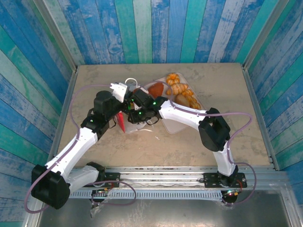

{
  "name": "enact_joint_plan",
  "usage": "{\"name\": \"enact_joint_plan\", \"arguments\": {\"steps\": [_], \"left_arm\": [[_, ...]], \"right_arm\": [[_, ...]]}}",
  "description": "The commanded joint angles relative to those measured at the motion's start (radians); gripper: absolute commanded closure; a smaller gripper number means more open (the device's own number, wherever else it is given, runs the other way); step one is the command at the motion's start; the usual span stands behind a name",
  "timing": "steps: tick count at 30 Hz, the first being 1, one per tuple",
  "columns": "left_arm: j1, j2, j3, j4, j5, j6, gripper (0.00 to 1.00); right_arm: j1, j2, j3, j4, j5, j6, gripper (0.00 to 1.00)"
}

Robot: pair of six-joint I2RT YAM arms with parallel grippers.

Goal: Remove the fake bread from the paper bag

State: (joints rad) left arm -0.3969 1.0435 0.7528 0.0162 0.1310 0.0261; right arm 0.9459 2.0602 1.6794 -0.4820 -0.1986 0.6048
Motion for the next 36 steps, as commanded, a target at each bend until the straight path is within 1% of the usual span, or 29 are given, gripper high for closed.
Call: {"name": "enact_joint_plan", "arguments": {"steps": [1,4,10,14,19,26,30,36], "left_arm": [[-0.008,0.013,0.021,0.019,0.041,-0.005,0.91],[-0.008,0.018,0.023,0.022,0.042,-0.006,0.91],[-0.008,0.028,0.022,0.032,0.061,-0.012,0.91],[-0.008,0.027,0.022,0.032,0.065,-0.012,0.91],[-0.007,0.02,0.007,0.042,0.047,-0.006,0.91],[-0.008,-0.003,-0.037,0.083,-0.071,-0.023,0.92],[-0.008,-0.015,-0.064,0.105,-0.128,-0.03,0.92],[-0.008,-0.022,-0.078,0.118,-0.169,-0.038,0.93]], "right_arm": [[0.003,0.021,0.015,0.065,-0.048,-0.011,0.58],[0.004,0.023,0.006,0.082,-0.064,-0.017,0.58],[-0.001,0.054,0.025,0.075,-0.053,-0.004,0.58],[-0.006,0.072,0.044,0.075,-0.049,0.007,0.66],[-0.006,0.058,0.041,0.075,-0.032,0.001,0.8],[-0.006,-0.026,-0.026,0.083,-0.032,0.002,0.98],[-0.006,-0.084,-0.058,0.086,-0.026,0.006,0.99],[-0.006,-0.14,-0.095,0.076,-0.021,0.026,0.99]]}}
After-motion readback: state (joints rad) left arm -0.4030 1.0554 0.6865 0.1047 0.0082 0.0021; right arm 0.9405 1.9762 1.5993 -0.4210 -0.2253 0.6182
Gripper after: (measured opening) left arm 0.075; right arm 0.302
